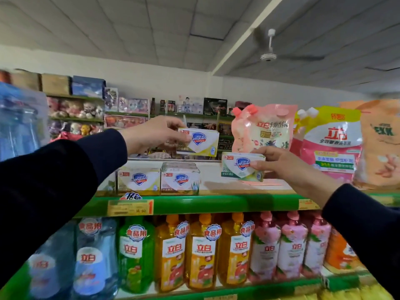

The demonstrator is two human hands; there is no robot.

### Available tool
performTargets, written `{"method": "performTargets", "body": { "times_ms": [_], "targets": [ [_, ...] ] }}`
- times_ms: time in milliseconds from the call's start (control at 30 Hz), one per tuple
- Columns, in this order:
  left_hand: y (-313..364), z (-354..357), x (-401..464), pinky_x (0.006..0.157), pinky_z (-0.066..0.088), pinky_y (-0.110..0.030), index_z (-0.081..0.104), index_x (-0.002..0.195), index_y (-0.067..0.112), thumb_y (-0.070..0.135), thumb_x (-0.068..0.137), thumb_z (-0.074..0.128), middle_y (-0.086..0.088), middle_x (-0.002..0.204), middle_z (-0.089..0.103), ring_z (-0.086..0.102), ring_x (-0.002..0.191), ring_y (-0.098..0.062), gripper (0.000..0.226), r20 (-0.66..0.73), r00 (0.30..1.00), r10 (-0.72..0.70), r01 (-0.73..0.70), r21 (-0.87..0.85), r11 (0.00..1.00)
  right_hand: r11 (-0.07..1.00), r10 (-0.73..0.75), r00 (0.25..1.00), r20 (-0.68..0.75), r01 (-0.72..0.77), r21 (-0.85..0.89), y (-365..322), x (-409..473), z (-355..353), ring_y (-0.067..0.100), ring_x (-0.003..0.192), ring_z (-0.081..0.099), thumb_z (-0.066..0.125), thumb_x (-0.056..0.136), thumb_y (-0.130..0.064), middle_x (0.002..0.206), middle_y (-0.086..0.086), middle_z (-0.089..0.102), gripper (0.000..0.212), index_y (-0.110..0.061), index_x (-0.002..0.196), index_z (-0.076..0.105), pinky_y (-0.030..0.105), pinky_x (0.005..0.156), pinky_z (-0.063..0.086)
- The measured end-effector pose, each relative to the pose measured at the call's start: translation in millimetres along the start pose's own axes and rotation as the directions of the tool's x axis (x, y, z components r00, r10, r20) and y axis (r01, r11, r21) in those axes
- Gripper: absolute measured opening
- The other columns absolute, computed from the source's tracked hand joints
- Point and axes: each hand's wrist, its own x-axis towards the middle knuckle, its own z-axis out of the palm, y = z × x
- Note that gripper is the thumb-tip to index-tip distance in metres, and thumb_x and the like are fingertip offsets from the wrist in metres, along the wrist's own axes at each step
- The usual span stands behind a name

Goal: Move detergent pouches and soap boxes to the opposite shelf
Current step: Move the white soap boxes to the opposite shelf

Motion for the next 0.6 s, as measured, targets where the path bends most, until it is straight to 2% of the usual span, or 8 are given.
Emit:
{"method": "performTargets", "body": {
  "times_ms": [167, 233, 333, 400, 500, 600],
  "targets": [
    [-17, -12, 12, 0.093, 0.059, -0.038, 0.074, 0.108, 0.015, 0.023, 0.086, 0.080, -0.001, 0.111, 0.077, 0.073, 0.102, -0.019, 0.025, 0.004, 1.000, 0.013, -0.013, 0.025, 1.000, 1.000, 0.011, 1.000, 0.027, -0.011, 0.001, 0, 17, 14, 0.021, 0.100, 0.072, 0.076, 0.088, -0.024, 0.108, 0.001, 0.079, 0.031, -0.020, 0.118, 0.070, 0.039, 0.090, 0.056],
    [-24, -16, 16, 0.088, 0.061, -0.033, 0.075, 0.109, 0.016, 0.023, 0.085, 0.080, 0.002, 0.113, 0.077, 0.074, 0.102, -0.017, 0.025, 0.004, 1.000, 0.014, -0.014, 0.022, 1.000, 1.000, 0.014, 0.999, 0.045, -0.014, -0.010, 1, 25, 18, 0.021, 0.102, 0.072, 0.076, 0.088, -0.025, 0.107, 0.000, 0.079, 0.029, -0.021, 0.117, 0.070, 0.042, 0.093, 0.055],
    [-29, -23, 18, 0.075, 0.060, -0.022, 0.076, 0.108, 0.021, 0.027, 0.082, 0.082, 0.015, 0.113, 0.075, 0.075, 0.098, -0.012, 0.027, -0.009, 1.000, 0.006, -0.006, 0.009, 1.000, 1.000, 0.018, 0.997, 0.072, -0.016, -0.027, 4, 38, 20, 0.019, 0.098, 0.073, 0.076, 0.088, -0.025, 0.105, 0.000, 0.079, 0.026, -0.020, 0.113, 0.070, 0.042, 0.094, 0.055],
    [-31, -29, 17, 0.071, 0.060, -0.020, 0.077, 0.104, 0.022, 0.026, 0.082, 0.082, 0.021, 0.106, 0.076, 0.076, 0.093, -0.010, 0.023, -0.012, 1.000, -0.009, 0.009, -0.003, 1.000, 0.999, 0.018, 0.996, 0.084, -0.016, -0.030, 4, 45, 22, 0.019, 0.098, 0.073, 0.075, 0.088, -0.024, 0.105, 0.000, 0.079, 0.026, -0.018, 0.112, 0.070, 0.042, 0.092, 0.055],
    [-33, -39, 13, 0.079, 0.063, -0.029, 0.075, 0.106, 0.021, 0.025, 0.084, 0.081, 0.015, 0.102, 0.078, 0.075, 0.093, -0.014, 0.023, -0.031, 0.999, -0.037, 0.038, 0.024, 0.999, 1.000, 0.007, 0.994, 0.107, -0.004, -0.027, 1, 56, 25, 0.016, 0.092, 0.074, 0.076, 0.086, -0.024, 0.104, 0.001, 0.079, 0.028, -0.016, 0.112, 0.070, 0.036, 0.085, 0.058],
    [-31, -46, 7, 0.078, 0.062, -0.028, 0.074, 0.108, 0.021, 0.026, 0.084, 0.081, 0.005, 0.104, 0.079, 0.075, 0.093, -0.016, 0.025, -0.062, 0.997, -0.048, 0.051, 0.053, 0.997, 1.000, -0.016, 0.994, 0.108, 0.018, -0.012, -5, 63, 26, 0.012, 0.083, 0.074, 0.076, 0.084, -0.025, 0.102, 0.000, 0.080, 0.028, -0.019, 0.110, 0.070, 0.031, 0.076, 0.055]
  ]
}}
